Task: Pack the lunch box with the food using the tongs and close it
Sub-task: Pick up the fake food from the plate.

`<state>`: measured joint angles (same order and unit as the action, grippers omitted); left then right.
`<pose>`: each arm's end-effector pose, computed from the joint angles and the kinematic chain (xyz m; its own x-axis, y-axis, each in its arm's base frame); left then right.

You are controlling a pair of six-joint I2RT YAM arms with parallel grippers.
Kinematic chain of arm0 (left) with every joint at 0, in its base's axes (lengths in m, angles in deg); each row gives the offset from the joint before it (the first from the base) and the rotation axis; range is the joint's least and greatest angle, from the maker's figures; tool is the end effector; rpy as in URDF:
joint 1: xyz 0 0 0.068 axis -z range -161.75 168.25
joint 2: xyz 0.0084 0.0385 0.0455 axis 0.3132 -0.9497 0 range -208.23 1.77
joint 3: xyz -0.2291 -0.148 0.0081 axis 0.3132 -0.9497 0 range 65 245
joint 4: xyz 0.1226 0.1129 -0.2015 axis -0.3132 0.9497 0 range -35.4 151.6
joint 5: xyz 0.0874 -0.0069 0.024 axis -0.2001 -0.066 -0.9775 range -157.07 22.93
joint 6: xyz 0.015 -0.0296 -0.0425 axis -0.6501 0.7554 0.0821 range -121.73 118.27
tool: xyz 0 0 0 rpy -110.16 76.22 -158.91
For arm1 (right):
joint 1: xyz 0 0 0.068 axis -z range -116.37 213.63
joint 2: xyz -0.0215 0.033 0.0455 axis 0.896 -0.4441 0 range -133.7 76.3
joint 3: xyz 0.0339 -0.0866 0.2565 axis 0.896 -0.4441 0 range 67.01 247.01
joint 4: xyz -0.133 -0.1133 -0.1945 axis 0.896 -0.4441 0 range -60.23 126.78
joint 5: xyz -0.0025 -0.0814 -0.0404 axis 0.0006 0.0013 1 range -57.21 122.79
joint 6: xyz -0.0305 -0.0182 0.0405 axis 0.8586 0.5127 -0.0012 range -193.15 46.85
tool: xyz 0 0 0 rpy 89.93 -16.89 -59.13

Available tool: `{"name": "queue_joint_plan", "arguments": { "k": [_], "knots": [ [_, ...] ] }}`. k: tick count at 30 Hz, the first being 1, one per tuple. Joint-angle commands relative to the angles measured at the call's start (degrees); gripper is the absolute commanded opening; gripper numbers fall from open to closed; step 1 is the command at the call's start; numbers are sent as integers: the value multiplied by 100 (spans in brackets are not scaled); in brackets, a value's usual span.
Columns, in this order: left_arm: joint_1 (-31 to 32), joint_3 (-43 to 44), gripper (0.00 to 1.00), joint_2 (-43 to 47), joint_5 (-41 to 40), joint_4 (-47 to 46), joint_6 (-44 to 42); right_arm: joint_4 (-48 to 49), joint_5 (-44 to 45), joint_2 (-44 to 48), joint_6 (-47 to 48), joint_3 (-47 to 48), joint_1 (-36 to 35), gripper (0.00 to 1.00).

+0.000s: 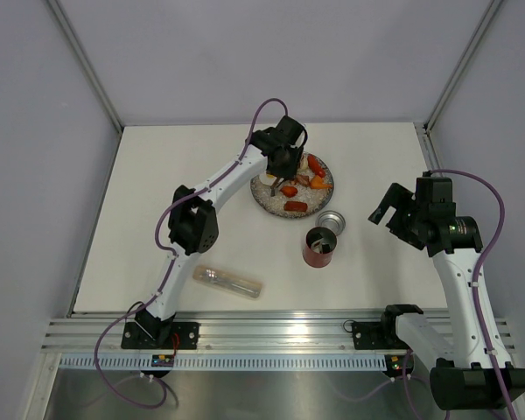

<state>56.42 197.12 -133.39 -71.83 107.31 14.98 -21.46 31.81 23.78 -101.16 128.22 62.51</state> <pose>0.4080 -0.3170 0.2562 -0.7890 0.2555 -0.5588 0.3678 0.9249 -0.0963 0.1635 0.0038 0.3360 -0.6862 0.4561 -0.5667 0.3301 0.8894 0.3162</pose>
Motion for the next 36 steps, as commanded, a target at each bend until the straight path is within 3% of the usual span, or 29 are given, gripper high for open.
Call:
{"name": "queue_joint_plan", "arguments": {
  "k": [1, 4, 10, 13, 22, 28, 36],
  "knots": [
    [-20, 271, 40, -37, 54, -138, -27, 14, 45, 30, 67, 128, -19, 99],
    [-29, 236, 26, 15, 10, -112, -62, 23, 45, 39, 50, 128, -10, 100],
    [-29, -1, 12, 243, -140, -147, -142, 6, 45, 57, 50, 110, -19, 99],
    [-29, -45, 0, 428, -263, -156, -194, 5, 36, 57, 32, 110, -19, 99],
    [-20, -475, 0, 1455, -579, -217, -370, 23, 1, 127, -3, 58, -11, 99],
    [15, -1178, 0, 2237, -334, -340, -344, 40, -35, 145, -20, 14, -10, 100],
    [734, -2285, 0, 3503, -500, -77, -581, 41, -96, 153, -12, -30, -11, 99]
  ]
}}
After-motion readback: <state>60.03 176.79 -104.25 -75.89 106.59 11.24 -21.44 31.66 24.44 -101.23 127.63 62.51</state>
